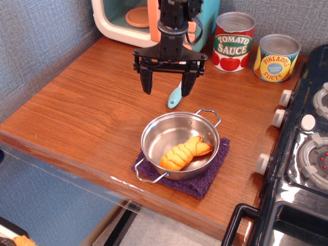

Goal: Move the blue spoon to the edge of the table near the wall.

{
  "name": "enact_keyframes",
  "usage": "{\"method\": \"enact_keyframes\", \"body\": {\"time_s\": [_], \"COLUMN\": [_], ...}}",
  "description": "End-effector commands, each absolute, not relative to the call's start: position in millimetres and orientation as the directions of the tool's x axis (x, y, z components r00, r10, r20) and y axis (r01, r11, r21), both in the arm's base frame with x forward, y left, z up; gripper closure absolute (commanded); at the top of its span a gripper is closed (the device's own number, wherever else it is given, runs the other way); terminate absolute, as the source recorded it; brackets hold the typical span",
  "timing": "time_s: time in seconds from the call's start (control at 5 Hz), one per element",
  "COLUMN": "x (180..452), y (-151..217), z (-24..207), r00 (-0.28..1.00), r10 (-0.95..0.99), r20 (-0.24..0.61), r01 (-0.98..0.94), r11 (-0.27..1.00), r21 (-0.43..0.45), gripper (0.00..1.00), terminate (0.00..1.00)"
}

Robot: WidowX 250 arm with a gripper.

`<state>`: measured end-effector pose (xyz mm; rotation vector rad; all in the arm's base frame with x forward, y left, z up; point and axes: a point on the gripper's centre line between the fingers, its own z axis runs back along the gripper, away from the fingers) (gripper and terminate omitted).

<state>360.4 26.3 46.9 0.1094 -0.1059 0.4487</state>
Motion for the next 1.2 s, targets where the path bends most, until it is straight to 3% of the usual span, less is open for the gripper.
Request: {"method": "enact_keyframes", "body": {"time_s": [0.0,0.4,1.0], "x": [373,379,389], "y": [32,34,30], "z": [50,42,19], "r00": [0.888,0.885,0.898], "r10": [0.421,0.4,0.394], "r20": [0.185,0.238,0.196], "r01": [-0.436,-0.423,-0.414], "r11": [0.899,0.905,0.907], "r21": [0.05,0.051,0.074], "gripper": [0.0,0.0,0.0], "terminate": [0.0,0.0,0.0]}}
